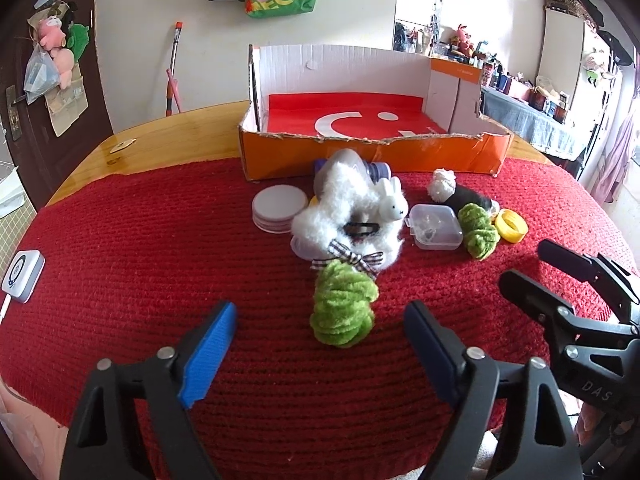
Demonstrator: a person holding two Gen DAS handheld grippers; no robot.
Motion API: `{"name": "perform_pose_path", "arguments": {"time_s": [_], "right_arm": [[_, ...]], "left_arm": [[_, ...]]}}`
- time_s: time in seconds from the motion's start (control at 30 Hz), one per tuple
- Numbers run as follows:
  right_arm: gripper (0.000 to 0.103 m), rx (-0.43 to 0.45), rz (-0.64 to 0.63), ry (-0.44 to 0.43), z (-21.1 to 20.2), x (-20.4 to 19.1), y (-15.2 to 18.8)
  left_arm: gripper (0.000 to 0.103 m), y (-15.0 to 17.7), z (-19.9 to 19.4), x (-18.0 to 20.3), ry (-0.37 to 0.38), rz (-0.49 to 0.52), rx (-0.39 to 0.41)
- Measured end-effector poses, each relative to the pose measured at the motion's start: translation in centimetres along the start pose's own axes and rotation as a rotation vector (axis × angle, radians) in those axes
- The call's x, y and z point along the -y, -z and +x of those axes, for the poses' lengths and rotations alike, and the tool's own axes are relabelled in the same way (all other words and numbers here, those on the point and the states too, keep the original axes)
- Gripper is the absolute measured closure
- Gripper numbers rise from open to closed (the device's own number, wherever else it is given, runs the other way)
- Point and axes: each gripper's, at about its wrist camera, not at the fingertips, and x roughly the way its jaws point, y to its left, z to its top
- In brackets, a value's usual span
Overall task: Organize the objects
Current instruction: 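Grasp the green pom-pom with the left gripper while the right gripper grasps the yellow cap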
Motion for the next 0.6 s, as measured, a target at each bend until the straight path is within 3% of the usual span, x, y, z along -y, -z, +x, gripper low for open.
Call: {"name": "perform_pose_path", "arguments": {"time_s": [0.23,0.43,0.6], "right_arm": [[0.053,-0.003,-0.042,-0.031,0.7,-1.3,-1.0],[0.053,-0.005,-0.015,0.049,0.8,0.8,-1.4],[0.058,-0.026,0.014,0.059,2.0,2.4,-1.8]], "left_arm": [[0.028,-0.3,0.0,-0.1,0.008,-0.005,0.003],[0.035,-0.4,0.1,-0.2,0.001,-0.003,0.012],[0.045,-0.6,0.2,-0.2,0.002,0.0,0.013]]}}
